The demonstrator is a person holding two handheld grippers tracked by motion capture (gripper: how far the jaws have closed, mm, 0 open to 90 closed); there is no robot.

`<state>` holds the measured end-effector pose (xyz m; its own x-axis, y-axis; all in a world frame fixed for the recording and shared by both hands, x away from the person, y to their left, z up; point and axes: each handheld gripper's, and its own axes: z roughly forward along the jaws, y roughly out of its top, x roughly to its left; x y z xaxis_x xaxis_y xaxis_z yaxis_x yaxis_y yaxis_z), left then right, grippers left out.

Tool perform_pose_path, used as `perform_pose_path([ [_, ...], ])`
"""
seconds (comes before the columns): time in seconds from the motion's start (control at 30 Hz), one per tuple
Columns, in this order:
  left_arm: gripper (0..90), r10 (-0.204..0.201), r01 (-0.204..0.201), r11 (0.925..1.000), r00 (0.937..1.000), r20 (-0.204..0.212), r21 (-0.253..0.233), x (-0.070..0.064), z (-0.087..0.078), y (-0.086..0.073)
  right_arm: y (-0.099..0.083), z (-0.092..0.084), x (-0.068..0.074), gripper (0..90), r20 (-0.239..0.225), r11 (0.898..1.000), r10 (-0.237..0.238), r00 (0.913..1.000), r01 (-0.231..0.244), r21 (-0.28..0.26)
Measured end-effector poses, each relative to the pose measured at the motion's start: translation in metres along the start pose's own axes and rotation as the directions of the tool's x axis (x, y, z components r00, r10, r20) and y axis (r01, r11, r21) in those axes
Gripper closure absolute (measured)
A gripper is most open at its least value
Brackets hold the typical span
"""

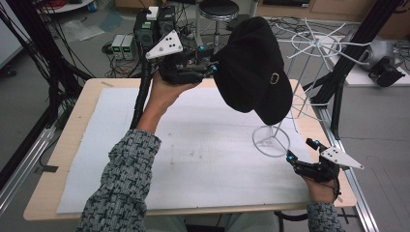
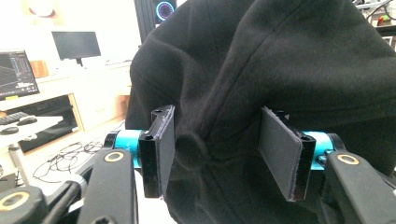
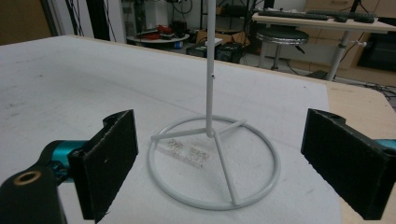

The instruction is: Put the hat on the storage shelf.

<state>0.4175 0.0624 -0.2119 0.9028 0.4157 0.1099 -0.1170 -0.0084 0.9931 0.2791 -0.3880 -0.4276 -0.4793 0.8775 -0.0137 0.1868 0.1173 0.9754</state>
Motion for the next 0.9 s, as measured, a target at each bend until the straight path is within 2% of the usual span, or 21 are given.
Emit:
perform_pose_path([
  [0.47,45.0,0.006,-0.006,0.9999,1.0000,0.002,-0.010,0.0004,-0.0073,-0.0004,0.0000,0.0008,0.0008,10.0,0.000,1.000,-0.001,1.0000,0.001,0.001],
  [0.9,44.8,0.004,-0.004,0.9999,0.9999,0.010,-0.009,-0.0005,-0.0064,-0.0033,-0.0001,0.0009,0.0007,10.0,-0.002,1.000,-0.004,1.0000,0.004,0.002],
])
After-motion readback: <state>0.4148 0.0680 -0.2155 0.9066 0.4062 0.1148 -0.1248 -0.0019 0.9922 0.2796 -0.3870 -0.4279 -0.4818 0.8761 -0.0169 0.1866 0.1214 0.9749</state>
